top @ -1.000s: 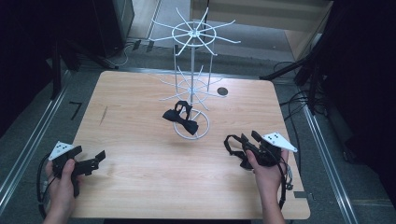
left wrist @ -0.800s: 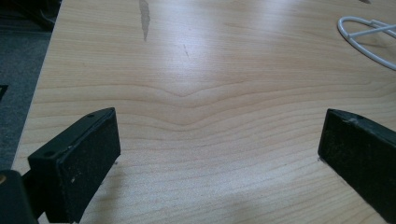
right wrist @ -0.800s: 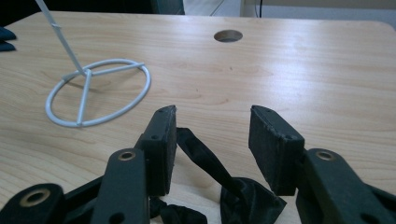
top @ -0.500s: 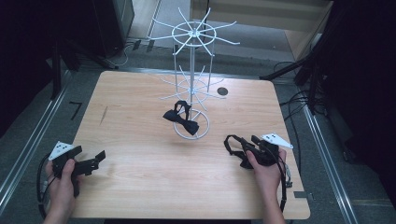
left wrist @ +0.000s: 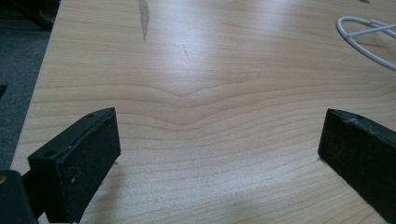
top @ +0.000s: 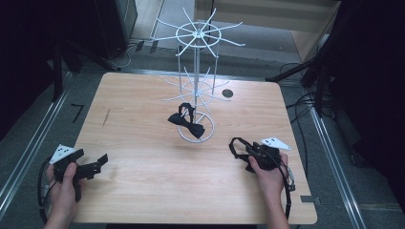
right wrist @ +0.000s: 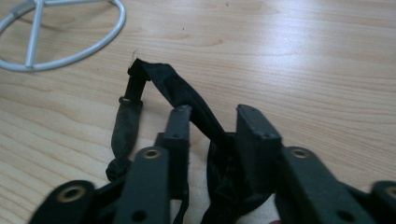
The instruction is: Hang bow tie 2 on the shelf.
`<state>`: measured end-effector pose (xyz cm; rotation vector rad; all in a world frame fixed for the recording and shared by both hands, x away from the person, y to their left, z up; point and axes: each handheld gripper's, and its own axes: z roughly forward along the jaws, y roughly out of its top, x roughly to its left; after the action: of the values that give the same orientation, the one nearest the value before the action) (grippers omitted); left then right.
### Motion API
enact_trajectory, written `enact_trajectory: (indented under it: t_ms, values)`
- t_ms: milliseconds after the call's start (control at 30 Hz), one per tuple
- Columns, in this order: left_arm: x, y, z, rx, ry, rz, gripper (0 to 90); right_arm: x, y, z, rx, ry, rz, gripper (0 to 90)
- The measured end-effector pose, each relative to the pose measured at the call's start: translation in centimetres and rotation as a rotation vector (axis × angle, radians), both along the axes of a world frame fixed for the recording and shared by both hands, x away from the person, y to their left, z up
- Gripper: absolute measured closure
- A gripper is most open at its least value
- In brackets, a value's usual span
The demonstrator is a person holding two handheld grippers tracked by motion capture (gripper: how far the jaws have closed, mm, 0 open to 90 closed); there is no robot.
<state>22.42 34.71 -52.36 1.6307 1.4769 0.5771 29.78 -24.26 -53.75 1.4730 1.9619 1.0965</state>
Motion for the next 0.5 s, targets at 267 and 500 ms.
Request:
enact_trajectory:
  t_ms: [267,500]
  values:
    - [0.0,0.0,0.0,0.0,0.0,0.0,0.0,-0.31,0.17,0.08,-0.031,0.008,0.004,90.0]
    - [0.0,0.0,0.0,-0.001,0.0,-0.001,0.0,-0.87,0.86,0.78,-0.026,-0.03,0.026,90.0]
